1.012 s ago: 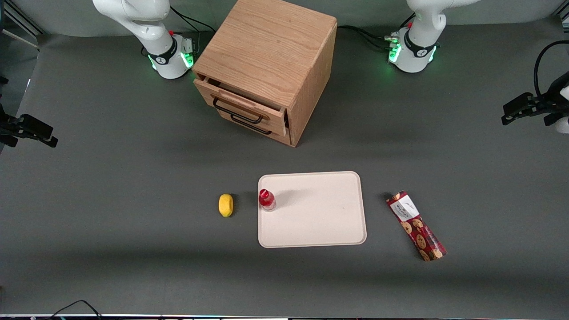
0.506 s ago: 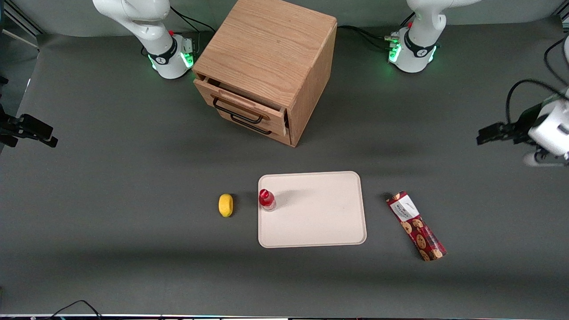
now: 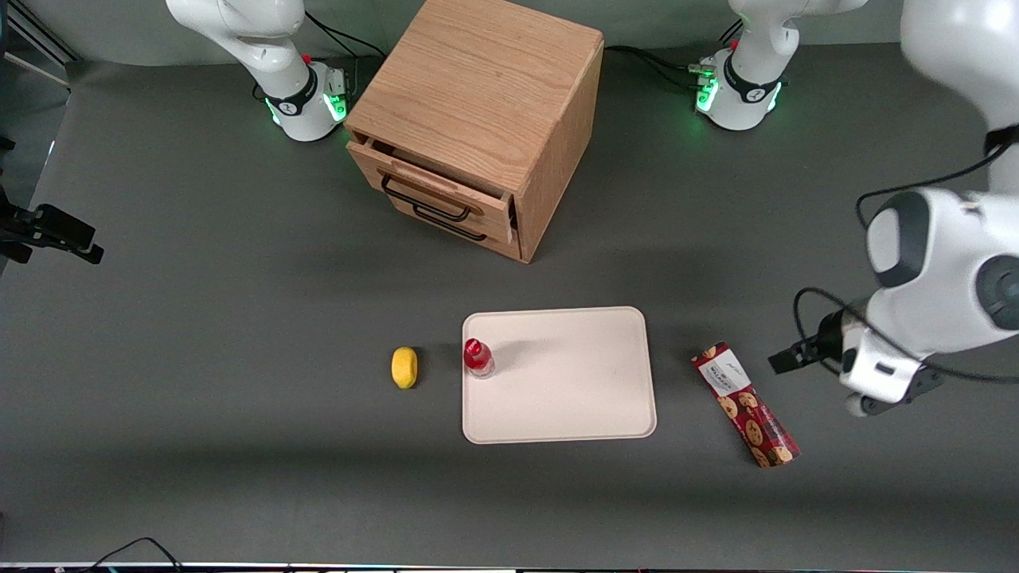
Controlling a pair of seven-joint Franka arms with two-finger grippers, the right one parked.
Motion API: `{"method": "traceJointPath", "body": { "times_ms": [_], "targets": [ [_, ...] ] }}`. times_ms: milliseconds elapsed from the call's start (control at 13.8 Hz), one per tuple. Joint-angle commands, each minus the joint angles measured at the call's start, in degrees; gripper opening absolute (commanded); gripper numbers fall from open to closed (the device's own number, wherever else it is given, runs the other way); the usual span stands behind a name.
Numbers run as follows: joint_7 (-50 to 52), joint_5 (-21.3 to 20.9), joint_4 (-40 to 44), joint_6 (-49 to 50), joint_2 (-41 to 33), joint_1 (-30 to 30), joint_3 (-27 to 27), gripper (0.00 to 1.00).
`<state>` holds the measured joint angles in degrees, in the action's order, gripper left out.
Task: Place red cookie box on tray
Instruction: 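Move the left gripper down over the red plaid shortbread box, then close the left gripper on the end of the shortbread box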
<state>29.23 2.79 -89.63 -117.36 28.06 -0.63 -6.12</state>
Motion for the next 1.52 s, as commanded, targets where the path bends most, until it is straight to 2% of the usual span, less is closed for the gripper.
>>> {"method": "traceJointPath", "body": {
  "times_ms": [0, 651, 723, 795, 867, 940, 1012, 1301, 1446],
  "targets": [
    [2.5, -0.5, 0.3, -6.3, 4.4, -1.9, 1.8, 1.0],
    [8.4, -0.4, -2.0, -18.0, 11.7, -3.8, 3.0, 0.98],
    [8.4, -0.4, -3.4, -20.8, 11.9, -3.8, 3.0, 0.9],
    [8.4, -0.4, -4.6, -22.7, 12.1, -3.9, 3.0, 0.75],
    [8.4, -0.4, -4.6, -22.9, 12.3, -3.8, 3.0, 0.49],
    [8.2, -0.4, -4.6, -23.0, 12.5, -3.9, 2.9, 0.18],
    [7.4, -0.5, -4.6, -23.0, 12.6, -3.9, 2.9, 0.0],
    [1.4, -0.4, -4.1, -21.0, 10.5, -3.7, 2.9, 0.0],
    [-3.9, -0.6, -1.9, -14.0, 7.9, -3.3, 2.9, 0.0]
  ]
}}
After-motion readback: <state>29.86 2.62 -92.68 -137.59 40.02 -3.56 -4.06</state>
